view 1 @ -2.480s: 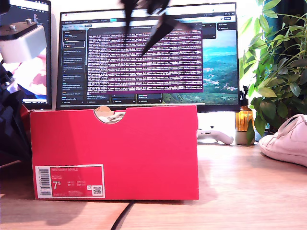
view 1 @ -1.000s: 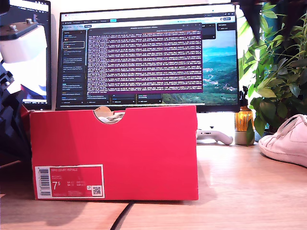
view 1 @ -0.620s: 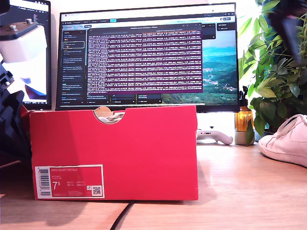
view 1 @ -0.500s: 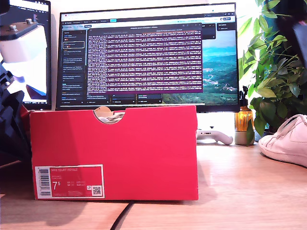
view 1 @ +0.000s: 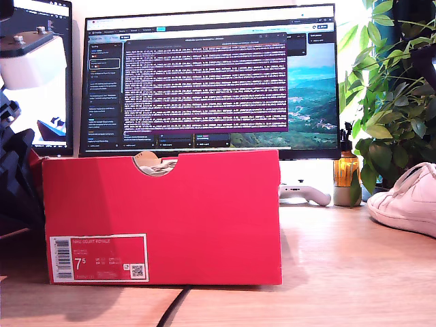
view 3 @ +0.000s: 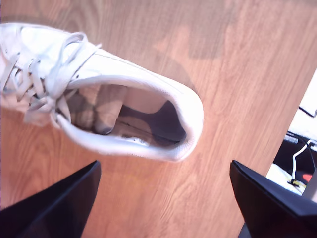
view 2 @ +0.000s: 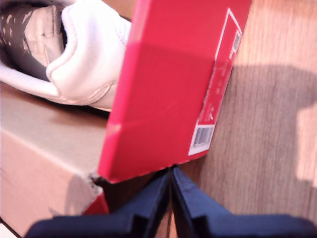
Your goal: Pack the white shoes by picking the first shoe and placing it inside the red shoebox, left side, then picking and rotating the second shoe and placing it in the shoebox
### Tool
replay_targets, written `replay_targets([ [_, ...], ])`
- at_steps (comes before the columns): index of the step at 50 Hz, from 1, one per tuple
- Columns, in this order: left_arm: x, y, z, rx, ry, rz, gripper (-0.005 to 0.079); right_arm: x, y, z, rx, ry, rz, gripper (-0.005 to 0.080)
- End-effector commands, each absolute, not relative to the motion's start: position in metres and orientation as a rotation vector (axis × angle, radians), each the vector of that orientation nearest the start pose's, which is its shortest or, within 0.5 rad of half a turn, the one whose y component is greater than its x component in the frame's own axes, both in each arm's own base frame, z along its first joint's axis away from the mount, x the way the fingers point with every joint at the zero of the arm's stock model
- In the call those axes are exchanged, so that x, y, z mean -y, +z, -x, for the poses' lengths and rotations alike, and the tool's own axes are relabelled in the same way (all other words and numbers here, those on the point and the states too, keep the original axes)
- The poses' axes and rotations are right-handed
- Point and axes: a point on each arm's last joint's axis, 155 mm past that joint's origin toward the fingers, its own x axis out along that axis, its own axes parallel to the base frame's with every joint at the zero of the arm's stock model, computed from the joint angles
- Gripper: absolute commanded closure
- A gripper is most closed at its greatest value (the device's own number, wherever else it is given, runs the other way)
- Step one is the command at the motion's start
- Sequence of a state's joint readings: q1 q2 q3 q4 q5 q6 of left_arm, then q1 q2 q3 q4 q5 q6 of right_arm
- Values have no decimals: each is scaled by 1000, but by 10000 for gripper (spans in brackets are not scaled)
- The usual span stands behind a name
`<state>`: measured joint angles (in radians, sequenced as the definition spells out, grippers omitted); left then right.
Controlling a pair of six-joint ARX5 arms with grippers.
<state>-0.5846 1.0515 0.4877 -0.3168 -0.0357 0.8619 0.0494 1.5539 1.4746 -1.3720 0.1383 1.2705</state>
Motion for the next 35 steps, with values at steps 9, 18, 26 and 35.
replay_targets([
  [9, 155, 59, -245, -585, -859, -1049, 761, 19, 123, -262, -1238, -1104, -905, -15],
  [18, 155, 59, -245, -586, -860, -1048, 761, 20, 102, -257, -1245, -1132, -923, -14],
  [26, 155, 59, -245, -585, -860, -1048, 761, 16, 82, -262, -1229, -1118, -973, -14],
  [35, 155, 59, -245, -585, -860, -1048, 761, 18, 68, -263, -1198, -1142, -1013, -14],
])
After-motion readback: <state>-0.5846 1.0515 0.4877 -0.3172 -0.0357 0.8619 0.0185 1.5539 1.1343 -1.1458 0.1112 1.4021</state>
